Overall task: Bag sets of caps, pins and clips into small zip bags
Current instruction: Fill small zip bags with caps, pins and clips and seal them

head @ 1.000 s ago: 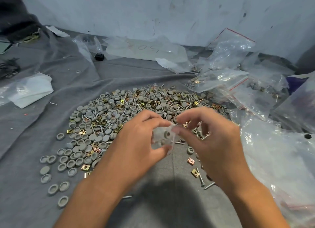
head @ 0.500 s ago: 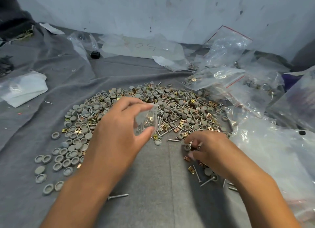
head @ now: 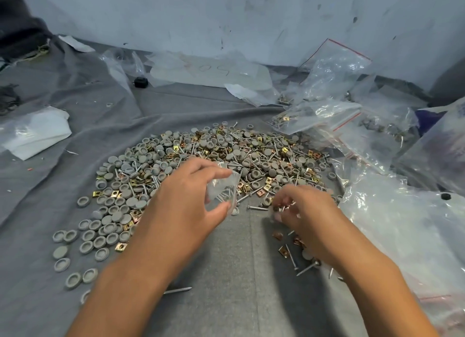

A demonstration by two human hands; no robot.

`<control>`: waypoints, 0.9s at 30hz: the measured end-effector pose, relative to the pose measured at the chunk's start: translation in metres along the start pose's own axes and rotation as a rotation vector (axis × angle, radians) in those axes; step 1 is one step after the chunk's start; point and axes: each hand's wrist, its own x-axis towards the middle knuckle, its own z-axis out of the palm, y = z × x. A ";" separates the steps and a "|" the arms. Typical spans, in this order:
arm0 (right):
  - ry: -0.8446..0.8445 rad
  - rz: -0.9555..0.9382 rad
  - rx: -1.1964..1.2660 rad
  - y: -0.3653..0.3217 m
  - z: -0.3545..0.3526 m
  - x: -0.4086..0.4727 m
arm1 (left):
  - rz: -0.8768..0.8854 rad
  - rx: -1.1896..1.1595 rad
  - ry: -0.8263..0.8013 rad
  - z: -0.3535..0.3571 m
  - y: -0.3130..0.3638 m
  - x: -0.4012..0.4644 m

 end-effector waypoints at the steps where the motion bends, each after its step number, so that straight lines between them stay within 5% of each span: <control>1: 0.078 -0.009 0.119 -0.004 -0.003 -0.001 | -0.002 -0.001 -0.004 0.000 0.000 0.000; 5: 0.229 -0.209 0.586 -0.038 -0.012 -0.005 | 0.000 -0.022 -0.011 0.002 0.003 0.001; 10: 0.371 -0.440 0.389 -0.064 0.006 -0.001 | -0.006 -0.050 -0.011 0.003 0.006 0.003; 15: 0.484 -0.335 0.344 -0.044 0.001 0.010 | -0.035 -0.072 0.025 -0.004 0.005 0.001; 20: 0.008 -0.058 -0.073 -0.019 0.015 0.016 | -0.073 -0.108 0.314 -0.017 0.009 0.002; 23: 0.009 -0.054 -0.129 -0.020 0.023 0.020 | -0.039 -0.114 0.564 -0.027 0.007 0.001; 27: 0.054 -0.140 -0.145 -0.021 0.027 0.026 | -0.089 -0.025 0.328 -0.022 0.000 0.002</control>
